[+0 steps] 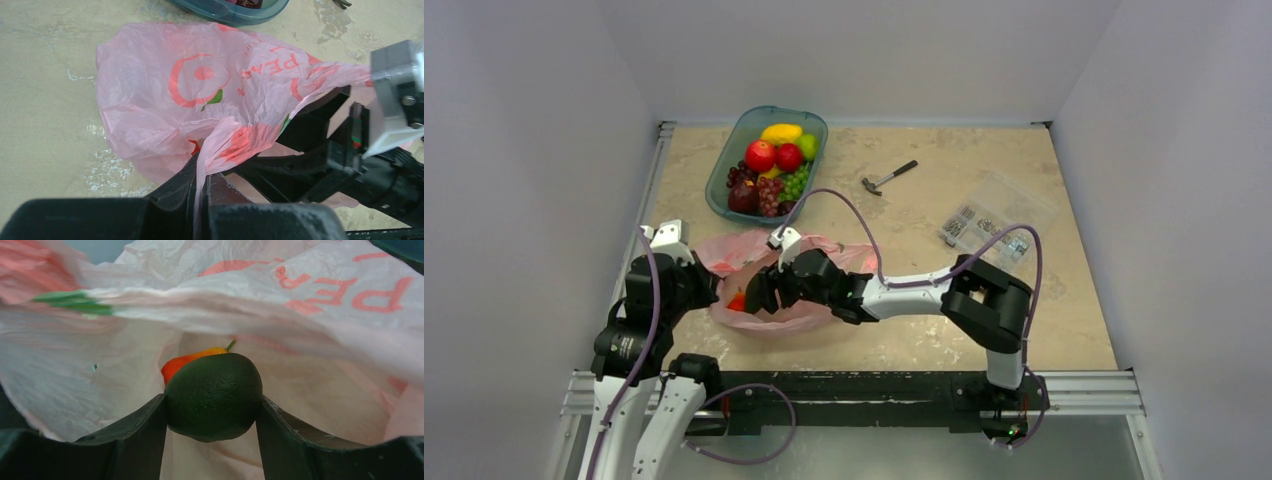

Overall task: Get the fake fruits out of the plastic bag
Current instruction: Take out the fake fruit from the plastic bag, then place the fake fruit in the bin.

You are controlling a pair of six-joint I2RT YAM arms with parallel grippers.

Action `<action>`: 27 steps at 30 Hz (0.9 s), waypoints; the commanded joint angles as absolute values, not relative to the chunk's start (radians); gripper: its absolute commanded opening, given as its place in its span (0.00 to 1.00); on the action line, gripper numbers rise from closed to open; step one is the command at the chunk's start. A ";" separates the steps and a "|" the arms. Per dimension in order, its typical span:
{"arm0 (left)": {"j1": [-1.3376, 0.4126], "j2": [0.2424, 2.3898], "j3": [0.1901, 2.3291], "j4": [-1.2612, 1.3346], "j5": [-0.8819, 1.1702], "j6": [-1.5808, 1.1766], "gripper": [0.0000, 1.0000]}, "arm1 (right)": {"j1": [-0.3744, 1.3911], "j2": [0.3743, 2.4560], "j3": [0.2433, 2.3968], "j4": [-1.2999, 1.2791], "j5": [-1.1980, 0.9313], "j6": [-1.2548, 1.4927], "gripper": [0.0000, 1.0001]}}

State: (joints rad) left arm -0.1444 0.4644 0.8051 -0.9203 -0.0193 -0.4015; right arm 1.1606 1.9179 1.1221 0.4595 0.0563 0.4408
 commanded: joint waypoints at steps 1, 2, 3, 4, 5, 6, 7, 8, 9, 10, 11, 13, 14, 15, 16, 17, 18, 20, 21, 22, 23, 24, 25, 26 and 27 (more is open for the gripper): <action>-0.138 0.469 0.809 -0.884 -0.028 -0.399 0.00 | 1.163 1.779 1.089 0.460 0.076 0.394 0.00; -0.138 0.468 0.809 -0.884 -0.029 -0.399 0.00 | 1.163 1.761 1.089 0.447 0.095 0.391 0.00; -0.138 0.468 0.808 -0.883 -0.029 -0.399 0.00 | 1.163 1.746 1.089 0.433 0.104 0.391 0.00; -0.138 0.469 0.809 -0.883 -0.030 -0.399 0.00 | 1.163 1.727 1.086 0.425 0.107 0.391 0.00; -0.138 0.469 0.810 -0.883 -0.030 -0.399 0.00 | 1.163 1.708 1.077 0.425 0.108 0.391 0.00; -0.138 0.469 0.810 -0.883 -0.030 -0.399 0.00 | 1.163 1.690 1.066 0.429 0.113 0.391 0.00; -0.138 0.469 0.809 -0.884 -0.031 -0.400 0.00 | 1.162 1.673 1.055 0.434 0.119 0.391 0.00; -0.138 0.469 0.809 -0.883 -0.031 -0.400 0.00 | 1.163 1.658 1.041 0.441 0.121 0.391 0.00; -0.138 0.468 0.809 -0.884 -0.031 -0.401 0.00 | 1.162 1.645 1.031 0.449 0.124 0.391 0.00; -0.138 0.468 0.809 -0.883 -0.032 -0.400 0.00 | 1.161 1.635 1.026 0.447 0.131 0.390 0.00; -0.138 0.468 0.810 -0.883 -0.033 -0.401 0.00 | 1.161 1.624 1.021 0.444 0.143 0.392 0.00; -0.138 0.466 0.810 -0.884 -0.033 -0.400 0.00 | 1.160 1.593 1.013 0.441 0.160 0.385 0.00; -0.138 0.466 0.810 -0.884 -0.034 -0.401 0.00 | 1.160 1.569 1.009 0.442 0.175 0.381 0.00; -0.138 0.465 0.809 -0.884 -0.034 -0.400 0.00 | 1.160 1.549 1.007 0.443 0.187 0.375 0.00; -0.138 0.465 0.809 -0.885 -0.034 -0.400 0.00 | 1.160 1.530 1.007 0.442 0.201 0.364 0.00; -0.138 0.466 0.810 -0.885 -0.034 -0.401 0.00 | 1.160 1.512 1.011 0.443 0.221 0.350 0.00; -0.138 0.466 0.809 -0.885 -0.034 -0.400 0.00 | 1.160 1.494 1.015 0.442 0.241 0.332 0.00; -0.138 0.466 0.809 -0.884 -0.032 -0.400 0.00 | 1.160 1.461 1.032 0.442 0.297 0.301 0.00; -0.138 0.466 0.810 -0.883 -0.032 -0.400 0.00 | 1.159 1.447 1.040 0.447 0.323 0.286 0.00; -0.138 0.468 0.810 -0.884 -0.031 -0.400 0.00 | 1.157 1.432 1.047 0.459 0.345 0.266 0.00; -0.138 0.467 0.810 -0.885 -0.031 -0.399 0.00 | 1.156 1.423 1.055 0.473 0.361 0.245 0.00; -0.138 0.466 0.810 -0.886 -0.031 -0.399 0.00 | 1.155 1.416 1.069 0.483 0.375 0.210 0.00; -0.138 0.465 0.809 -0.886 -0.031 -0.398 0.00 | 1.154 1.417 1.084 0.490 0.394 0.180 0.00; -0.138 0.463 0.810 -0.887 -0.032 -0.400 0.00 | 1.152 1.423 1.101 0.499 0.414 0.147 0.00; -0.138 0.462 0.809 -0.886 -0.032 -0.401 0.00 | 1.149 1.436 1.121 0.508 0.437 0.116 0.00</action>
